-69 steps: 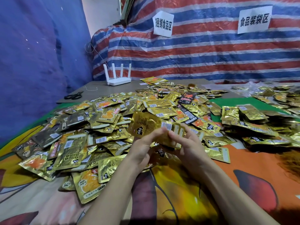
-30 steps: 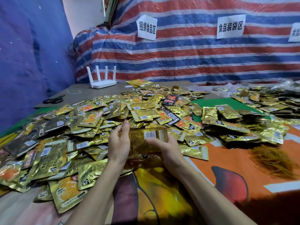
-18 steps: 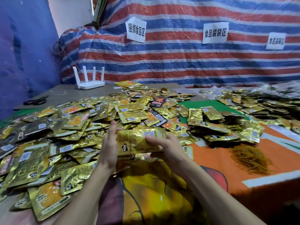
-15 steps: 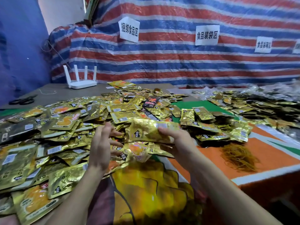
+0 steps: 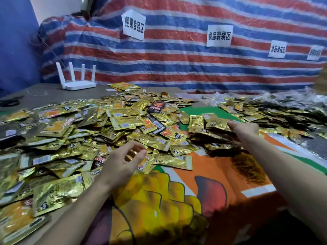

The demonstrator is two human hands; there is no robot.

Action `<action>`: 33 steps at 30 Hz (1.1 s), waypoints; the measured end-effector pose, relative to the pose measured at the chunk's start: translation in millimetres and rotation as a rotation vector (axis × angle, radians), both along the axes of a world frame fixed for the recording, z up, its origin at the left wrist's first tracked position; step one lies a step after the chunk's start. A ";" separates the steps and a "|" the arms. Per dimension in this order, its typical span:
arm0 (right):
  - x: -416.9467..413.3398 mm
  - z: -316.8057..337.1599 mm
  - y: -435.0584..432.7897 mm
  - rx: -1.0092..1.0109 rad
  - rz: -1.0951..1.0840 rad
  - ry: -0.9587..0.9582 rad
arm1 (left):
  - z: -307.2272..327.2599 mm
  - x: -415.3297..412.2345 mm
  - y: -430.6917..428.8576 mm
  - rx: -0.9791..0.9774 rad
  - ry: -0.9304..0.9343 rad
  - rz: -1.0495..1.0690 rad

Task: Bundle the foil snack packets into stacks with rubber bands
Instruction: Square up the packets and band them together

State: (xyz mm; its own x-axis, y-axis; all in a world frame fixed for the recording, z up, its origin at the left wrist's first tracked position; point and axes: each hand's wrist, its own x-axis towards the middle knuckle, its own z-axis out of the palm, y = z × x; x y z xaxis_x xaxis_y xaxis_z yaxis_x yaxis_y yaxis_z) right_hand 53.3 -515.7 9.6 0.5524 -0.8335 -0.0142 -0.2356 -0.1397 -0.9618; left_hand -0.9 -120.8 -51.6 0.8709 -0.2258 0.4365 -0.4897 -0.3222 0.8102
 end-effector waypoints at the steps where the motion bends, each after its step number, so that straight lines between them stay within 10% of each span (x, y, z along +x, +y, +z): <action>1: 2.5 -3.7 -1.4 -0.062 -0.025 0.056 | 3.0 -1.3 -4.4 0.013 -0.017 -0.017; 12: 3.5 1.6 23.6 -0.449 -0.049 0.396 | 43.5 -4.5 -31.9 0.028 -0.162 -0.131; 22: -13.3 6.0 158.9 -0.922 0.580 -0.023 | 38.7 0.4 16.9 0.100 -0.107 0.063; 33: -43.8 -16.7 297.7 -1.251 1.467 0.150 | 46.9 -18.2 135.0 1.092 0.218 0.121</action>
